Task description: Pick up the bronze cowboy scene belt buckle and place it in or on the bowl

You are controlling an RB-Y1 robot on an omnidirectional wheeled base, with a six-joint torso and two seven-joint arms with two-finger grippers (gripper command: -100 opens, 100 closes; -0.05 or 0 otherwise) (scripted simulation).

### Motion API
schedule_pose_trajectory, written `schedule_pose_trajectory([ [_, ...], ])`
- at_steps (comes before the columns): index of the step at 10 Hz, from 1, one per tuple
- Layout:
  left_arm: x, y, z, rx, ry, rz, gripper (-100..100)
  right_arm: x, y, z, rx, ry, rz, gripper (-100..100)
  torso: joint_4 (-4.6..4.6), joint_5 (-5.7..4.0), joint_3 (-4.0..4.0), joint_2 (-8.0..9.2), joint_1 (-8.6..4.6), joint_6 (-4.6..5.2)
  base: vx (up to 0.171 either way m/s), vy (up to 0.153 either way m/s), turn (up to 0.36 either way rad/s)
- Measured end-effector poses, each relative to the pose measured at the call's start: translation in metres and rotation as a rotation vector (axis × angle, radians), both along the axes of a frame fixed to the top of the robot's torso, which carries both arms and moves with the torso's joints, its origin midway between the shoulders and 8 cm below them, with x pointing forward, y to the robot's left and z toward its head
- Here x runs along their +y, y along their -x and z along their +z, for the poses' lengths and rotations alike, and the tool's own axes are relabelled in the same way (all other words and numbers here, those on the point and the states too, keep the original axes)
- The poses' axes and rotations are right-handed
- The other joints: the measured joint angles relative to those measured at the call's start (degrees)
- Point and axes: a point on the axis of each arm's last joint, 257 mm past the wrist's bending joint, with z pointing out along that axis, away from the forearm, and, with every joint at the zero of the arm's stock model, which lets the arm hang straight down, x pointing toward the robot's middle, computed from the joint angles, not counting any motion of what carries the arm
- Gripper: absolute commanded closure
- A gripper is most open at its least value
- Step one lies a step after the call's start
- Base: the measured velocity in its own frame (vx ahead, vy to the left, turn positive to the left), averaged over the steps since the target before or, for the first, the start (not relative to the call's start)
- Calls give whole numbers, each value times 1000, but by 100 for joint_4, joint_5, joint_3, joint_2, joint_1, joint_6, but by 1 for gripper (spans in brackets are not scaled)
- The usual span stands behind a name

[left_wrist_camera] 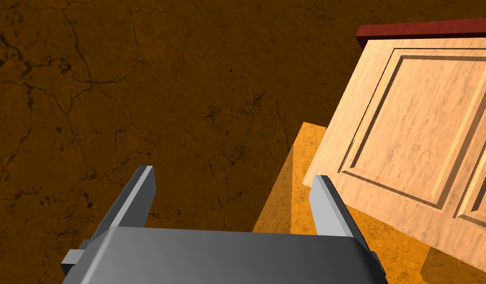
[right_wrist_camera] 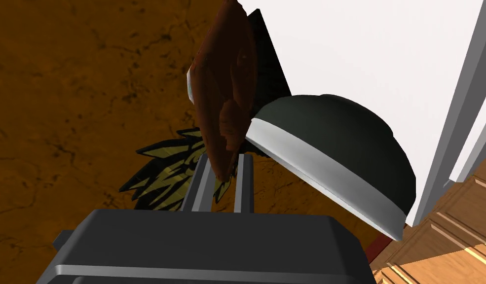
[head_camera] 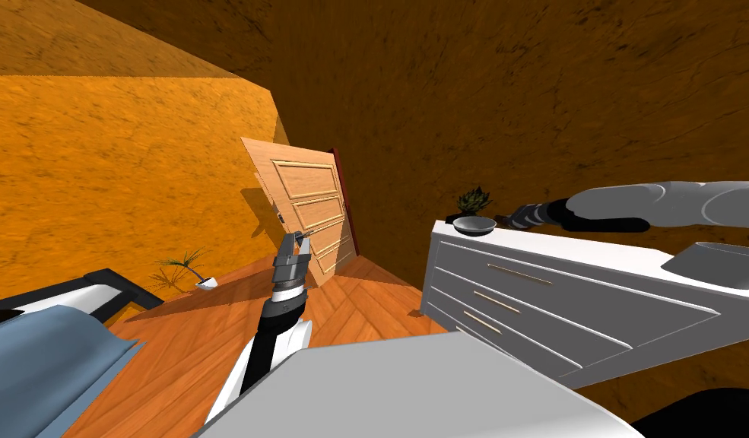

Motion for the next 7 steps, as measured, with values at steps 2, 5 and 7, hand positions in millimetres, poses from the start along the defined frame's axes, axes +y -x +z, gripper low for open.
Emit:
schedule_pose_trajectory([
  [2,0,0,0,0,0,0,0,-11,4,-2,-2,21,-15,100,-5,-11,4,17,-29,-29,37,67,39],
  [5,0,0,0,0,0,0,0,-50,27,-5,10,113,-68,100,-17,-1,-22,-27,5,-29,121,133,1],
  [7,0,0,0,0,0,0,0,-61,32,-2,7,144,-80,100,-18,5,-18,-16,4,-42,21,45,5],
])
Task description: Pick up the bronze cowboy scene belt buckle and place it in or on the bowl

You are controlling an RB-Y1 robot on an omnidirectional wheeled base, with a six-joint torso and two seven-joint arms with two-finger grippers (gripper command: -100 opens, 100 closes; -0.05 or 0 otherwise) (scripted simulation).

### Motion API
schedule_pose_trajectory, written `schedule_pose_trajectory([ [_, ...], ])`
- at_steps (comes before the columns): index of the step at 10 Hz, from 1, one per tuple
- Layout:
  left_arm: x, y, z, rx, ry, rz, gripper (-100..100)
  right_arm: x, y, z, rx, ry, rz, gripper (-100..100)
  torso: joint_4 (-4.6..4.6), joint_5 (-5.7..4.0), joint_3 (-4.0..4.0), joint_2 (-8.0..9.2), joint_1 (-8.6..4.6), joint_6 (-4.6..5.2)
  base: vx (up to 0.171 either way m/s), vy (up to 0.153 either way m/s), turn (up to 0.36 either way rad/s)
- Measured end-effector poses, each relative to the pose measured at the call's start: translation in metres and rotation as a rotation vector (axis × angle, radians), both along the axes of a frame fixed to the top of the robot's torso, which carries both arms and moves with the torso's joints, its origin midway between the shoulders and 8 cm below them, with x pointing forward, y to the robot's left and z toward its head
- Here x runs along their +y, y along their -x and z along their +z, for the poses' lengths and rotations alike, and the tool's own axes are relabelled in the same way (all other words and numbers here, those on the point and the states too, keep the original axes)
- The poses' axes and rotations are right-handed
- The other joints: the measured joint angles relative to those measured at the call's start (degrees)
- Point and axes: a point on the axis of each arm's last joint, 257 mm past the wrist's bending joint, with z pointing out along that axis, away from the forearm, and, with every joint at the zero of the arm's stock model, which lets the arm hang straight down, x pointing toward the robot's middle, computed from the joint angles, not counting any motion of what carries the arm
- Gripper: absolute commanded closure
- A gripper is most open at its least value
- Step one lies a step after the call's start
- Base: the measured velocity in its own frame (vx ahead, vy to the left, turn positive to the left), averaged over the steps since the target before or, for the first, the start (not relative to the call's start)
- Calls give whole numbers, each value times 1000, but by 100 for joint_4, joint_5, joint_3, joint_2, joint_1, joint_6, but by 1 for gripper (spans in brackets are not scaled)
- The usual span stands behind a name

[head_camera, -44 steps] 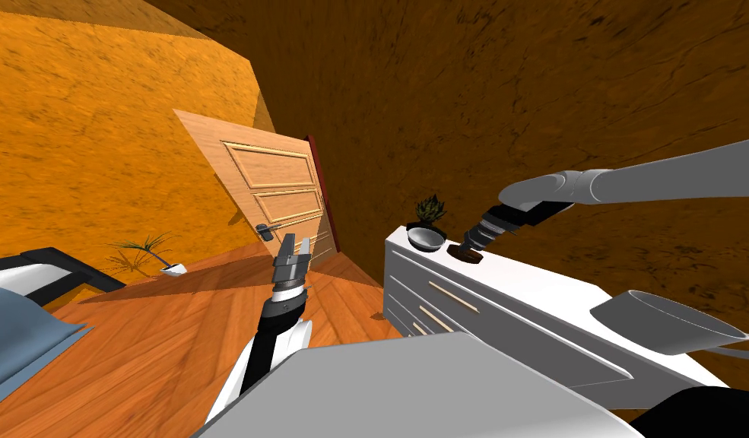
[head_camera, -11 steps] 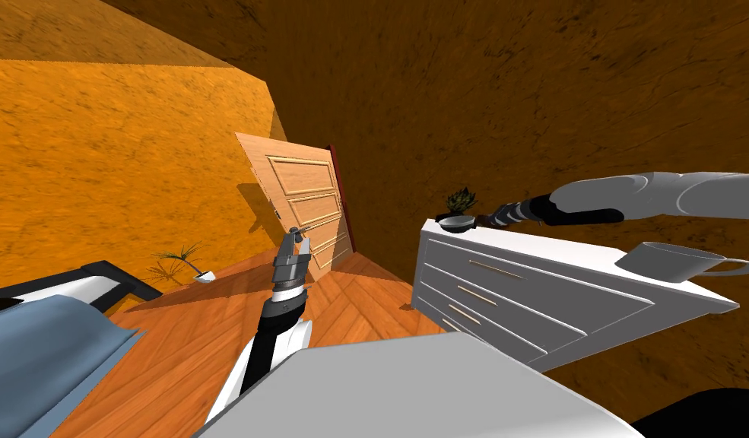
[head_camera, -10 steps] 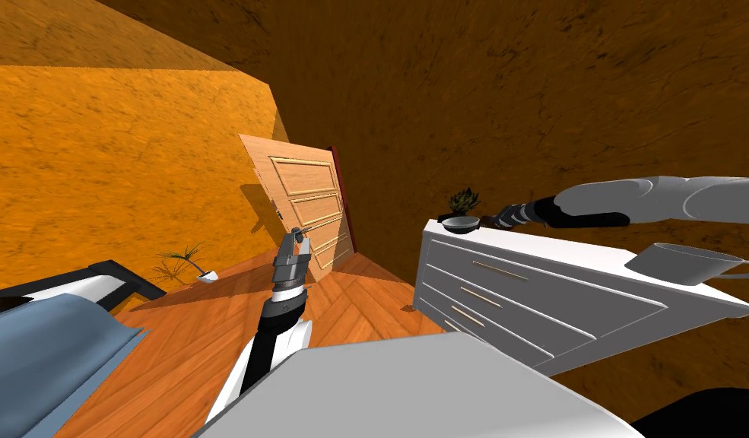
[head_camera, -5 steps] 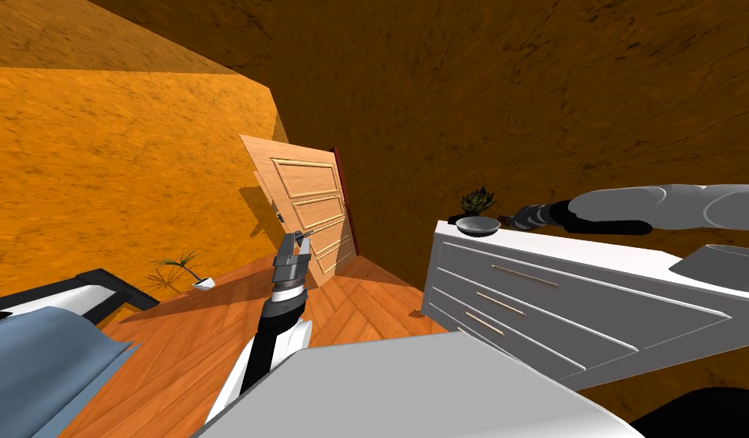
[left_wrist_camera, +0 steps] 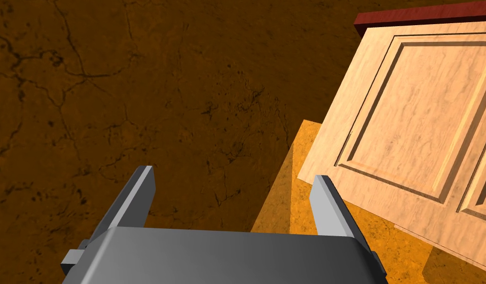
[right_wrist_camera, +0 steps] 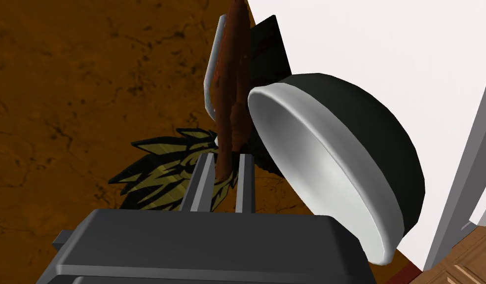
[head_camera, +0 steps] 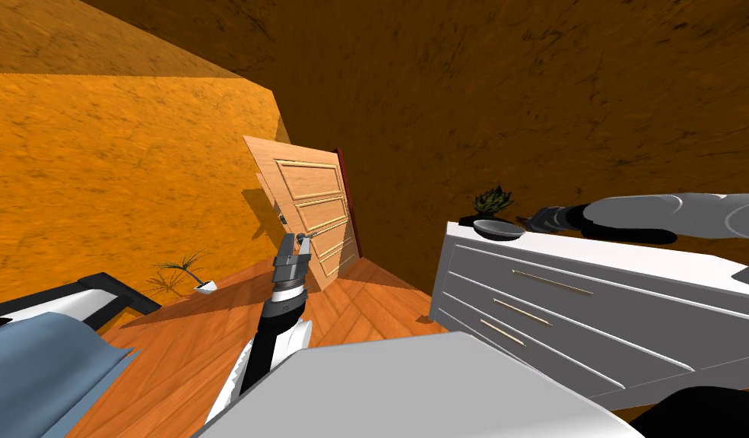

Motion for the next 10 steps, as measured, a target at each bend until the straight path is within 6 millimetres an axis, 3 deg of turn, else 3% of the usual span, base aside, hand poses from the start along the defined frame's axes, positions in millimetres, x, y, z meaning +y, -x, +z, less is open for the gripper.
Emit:
schedule_pose_trajectory([
  [2,0,0,0,0,0,0,0,1,0,0,0,2,0,100,6,-9,17,30,-35,9,15,32,24],
  [4,0,0,0,0,0,0,0,-23,17,-2,13,56,-35,100,-3,-4,1,4,3,11,88,126,-21],
  [8,0,0,0,0,0,0,0,-23,14,5,-2,74,-32,100,-1,-4,8,19,-35,1,11,-5,11],
  [10,0,0,0,0,0,0,0,-33,25,1,16,102,-49,100,-7,-6,1,7,-15,5,69,88,7],
])
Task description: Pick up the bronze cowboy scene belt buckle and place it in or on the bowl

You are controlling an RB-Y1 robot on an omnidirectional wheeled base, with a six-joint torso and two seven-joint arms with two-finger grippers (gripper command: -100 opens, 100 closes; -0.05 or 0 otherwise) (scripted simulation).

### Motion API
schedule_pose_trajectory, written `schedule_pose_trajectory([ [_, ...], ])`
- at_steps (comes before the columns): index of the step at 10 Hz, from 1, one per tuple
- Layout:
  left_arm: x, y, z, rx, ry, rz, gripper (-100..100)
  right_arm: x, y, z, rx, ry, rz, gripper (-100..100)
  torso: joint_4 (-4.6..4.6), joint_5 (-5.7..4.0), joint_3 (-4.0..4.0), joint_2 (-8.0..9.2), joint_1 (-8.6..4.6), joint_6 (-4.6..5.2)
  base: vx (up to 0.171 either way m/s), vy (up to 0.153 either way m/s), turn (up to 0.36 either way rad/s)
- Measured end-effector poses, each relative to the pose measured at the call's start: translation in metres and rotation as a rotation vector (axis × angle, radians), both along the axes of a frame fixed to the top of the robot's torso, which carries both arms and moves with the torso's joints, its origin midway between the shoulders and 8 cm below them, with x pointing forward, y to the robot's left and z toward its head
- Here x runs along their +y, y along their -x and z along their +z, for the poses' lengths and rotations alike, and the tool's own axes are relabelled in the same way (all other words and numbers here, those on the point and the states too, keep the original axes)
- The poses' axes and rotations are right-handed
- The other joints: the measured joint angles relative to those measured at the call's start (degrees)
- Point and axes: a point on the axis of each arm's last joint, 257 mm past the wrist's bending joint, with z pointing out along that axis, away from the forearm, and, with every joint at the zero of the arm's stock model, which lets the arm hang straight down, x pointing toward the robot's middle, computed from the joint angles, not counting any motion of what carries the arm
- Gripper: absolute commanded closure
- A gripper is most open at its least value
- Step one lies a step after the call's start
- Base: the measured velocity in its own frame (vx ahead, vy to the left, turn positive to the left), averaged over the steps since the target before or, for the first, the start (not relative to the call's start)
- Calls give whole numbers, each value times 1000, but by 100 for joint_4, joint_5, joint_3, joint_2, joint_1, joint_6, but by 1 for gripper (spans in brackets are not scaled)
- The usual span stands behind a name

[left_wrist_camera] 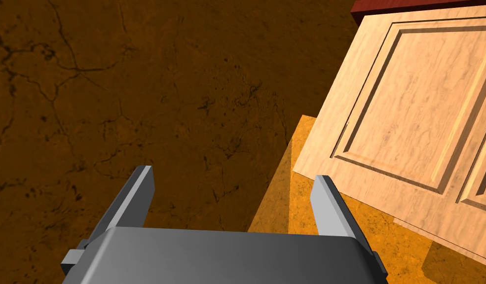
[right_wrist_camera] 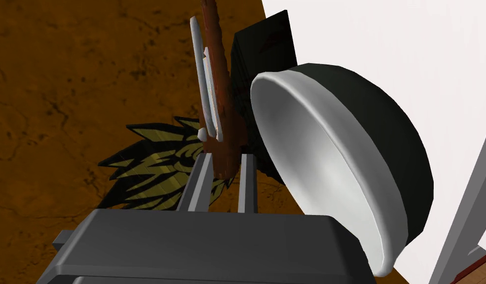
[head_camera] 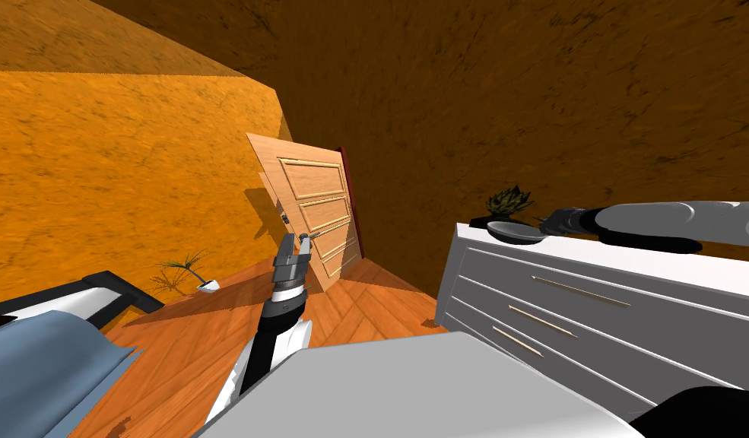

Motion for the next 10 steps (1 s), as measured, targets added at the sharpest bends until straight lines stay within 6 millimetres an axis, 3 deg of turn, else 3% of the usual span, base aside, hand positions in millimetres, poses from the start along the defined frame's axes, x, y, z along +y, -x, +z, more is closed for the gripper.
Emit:
schedule_pose_trajectory([
  [1,0,0,0,0,0,0,0,-8,6,0,2,17,-11,100,-3,7,-6,-9,11,-4,25,34,-17],
  [2,0,0,0,0,0,0,0,-9,6,0,2,18,-12,-100,-3,8,-3,-2,2,-10,4,6,-1],
  [6,0,0,0,0,0,0,0,-9,6,0,2,18,-11,-100,0,4,3,8,-12,-9,0,0,0],
  [7,0,0,0,0,0,0,0,-9,6,0,2,18,-11,0,0,3,3,8,-12,-9,0,0,0],
  [8,0,0,0,0,0,0,0,-9,6,0,2,18,-11,-100,0,3,3,9,-13,-9,-72,-82,-85],
  [10,0,0,0,0,0,0,0,-6,1,6,-15,0,-11,-100,9,-5,23,42,-45,-6,-71,-63,-22],
])
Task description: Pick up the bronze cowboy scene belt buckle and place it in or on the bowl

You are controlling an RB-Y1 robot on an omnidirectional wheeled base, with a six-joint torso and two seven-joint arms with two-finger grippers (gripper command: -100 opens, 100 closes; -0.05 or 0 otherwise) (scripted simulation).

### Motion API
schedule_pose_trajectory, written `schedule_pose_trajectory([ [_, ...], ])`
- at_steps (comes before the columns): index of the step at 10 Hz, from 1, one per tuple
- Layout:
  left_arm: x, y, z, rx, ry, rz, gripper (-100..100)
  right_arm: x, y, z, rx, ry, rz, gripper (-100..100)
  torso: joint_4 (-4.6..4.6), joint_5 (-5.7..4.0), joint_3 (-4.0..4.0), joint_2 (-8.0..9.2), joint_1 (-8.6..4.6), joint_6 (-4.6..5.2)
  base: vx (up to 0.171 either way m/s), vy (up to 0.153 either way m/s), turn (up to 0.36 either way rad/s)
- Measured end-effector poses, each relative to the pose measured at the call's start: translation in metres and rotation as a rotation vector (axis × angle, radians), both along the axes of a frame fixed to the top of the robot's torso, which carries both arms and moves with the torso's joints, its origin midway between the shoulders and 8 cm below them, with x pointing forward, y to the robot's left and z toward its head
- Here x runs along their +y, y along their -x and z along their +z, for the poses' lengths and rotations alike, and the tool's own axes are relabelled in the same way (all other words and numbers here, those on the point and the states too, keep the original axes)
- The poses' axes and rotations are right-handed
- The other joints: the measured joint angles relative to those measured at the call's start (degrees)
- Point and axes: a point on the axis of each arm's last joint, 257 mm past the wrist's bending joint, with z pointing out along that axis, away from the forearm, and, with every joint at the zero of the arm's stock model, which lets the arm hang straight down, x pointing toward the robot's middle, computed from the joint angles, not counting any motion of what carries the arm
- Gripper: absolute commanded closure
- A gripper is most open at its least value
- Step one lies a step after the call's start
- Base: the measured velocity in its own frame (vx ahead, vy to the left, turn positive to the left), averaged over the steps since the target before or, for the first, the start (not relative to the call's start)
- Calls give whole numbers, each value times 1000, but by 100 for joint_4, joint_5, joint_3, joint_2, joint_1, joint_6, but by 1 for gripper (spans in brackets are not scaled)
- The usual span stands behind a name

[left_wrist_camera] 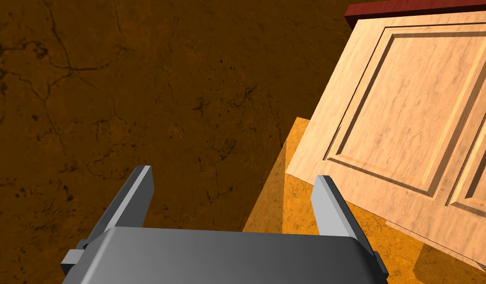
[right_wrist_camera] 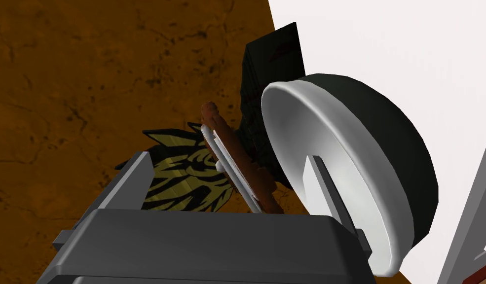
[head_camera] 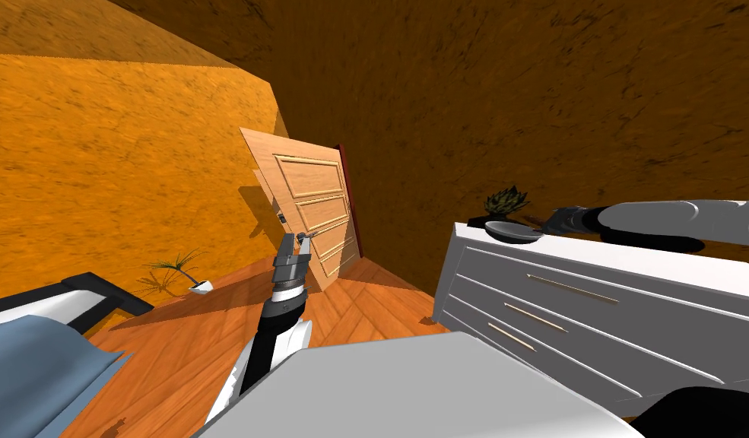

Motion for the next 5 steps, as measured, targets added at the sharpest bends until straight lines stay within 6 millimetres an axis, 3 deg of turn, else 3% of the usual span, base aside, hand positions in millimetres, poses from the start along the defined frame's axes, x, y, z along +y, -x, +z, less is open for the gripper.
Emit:
schedule_pose_trajectory([
  [5,0,0,0,0,0,0,0,7,-8,10,-34,-37,2,-100,2,2,4,7,-1,3,-72,-69,-54],
])
